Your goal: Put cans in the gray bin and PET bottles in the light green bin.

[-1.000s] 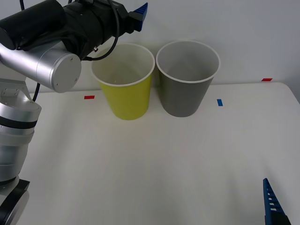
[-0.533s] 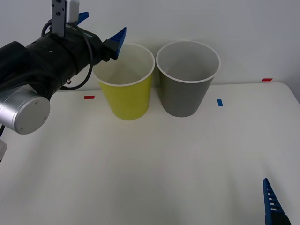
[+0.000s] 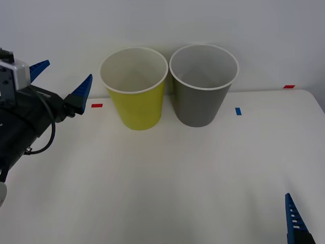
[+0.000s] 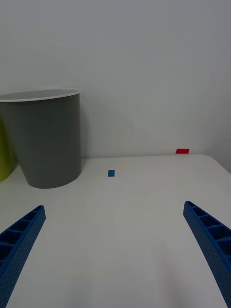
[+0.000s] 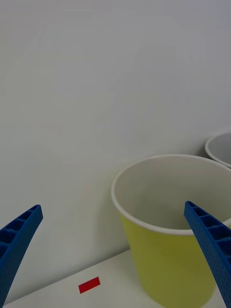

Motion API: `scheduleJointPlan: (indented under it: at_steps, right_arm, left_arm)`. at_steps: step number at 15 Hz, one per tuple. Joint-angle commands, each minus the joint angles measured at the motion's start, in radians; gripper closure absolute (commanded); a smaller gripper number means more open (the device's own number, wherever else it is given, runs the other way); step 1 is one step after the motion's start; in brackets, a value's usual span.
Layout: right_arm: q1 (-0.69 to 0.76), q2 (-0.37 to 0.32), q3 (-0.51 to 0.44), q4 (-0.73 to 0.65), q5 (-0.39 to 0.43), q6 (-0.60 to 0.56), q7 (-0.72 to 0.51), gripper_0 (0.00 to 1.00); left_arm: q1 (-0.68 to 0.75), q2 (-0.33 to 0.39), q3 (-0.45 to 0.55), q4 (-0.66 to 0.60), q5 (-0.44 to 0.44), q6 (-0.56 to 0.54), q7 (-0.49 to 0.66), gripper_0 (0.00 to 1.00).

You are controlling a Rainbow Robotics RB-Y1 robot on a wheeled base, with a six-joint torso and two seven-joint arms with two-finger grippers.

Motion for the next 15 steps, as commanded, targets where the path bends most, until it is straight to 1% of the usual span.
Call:
scheduleJointPlan:
  at_steps: [1,4,9,12,13,14,15]
  right_arm:
    - [0.000,0.000,0.000,0.000,0.000,0.000,0.000,0.00]
    - [0.000,0.000,0.000,0.000,0.000,0.000,0.000,0.00]
    - [0.000,0.000,0.000,0.000,0.000,0.000,0.000,0.00]
    - [0.000,0.000,0.000,0.000,0.000,0.000,0.000,0.00]
    - [0.000,0.000,0.000,0.000,0.000,0.000,0.000,0.00]
    - [0.000,0.000,0.000,0.000,0.000,0.000,0.000,0.00]
    - [0.000,0.000,0.000,0.000,0.000,0.000,0.000,0.00]
  left_arm:
    - [0.121,0.003,0.013,-0.006,-0.004,-0.114,-0.001,0.00]
    - [0.226,-0.002,0.006,-0.006,-0.015,-0.216,-0.007,0.00]
    - [0.402,-0.025,-0.042,-0.003,-0.029,-0.418,-0.022,0.00]
    - [0.488,-0.040,-0.063,0.002,-0.044,-0.502,-0.037,0.00]
    - [0.510,-0.046,-0.077,0.019,-0.052,-0.547,-0.045,0.00]
    - [0.529,-0.046,-0.102,0.057,-0.087,-0.621,-0.070,0.00]
    - [0.543,-0.046,-0.116,0.081,-0.100,-0.668,-0.073,0.00]
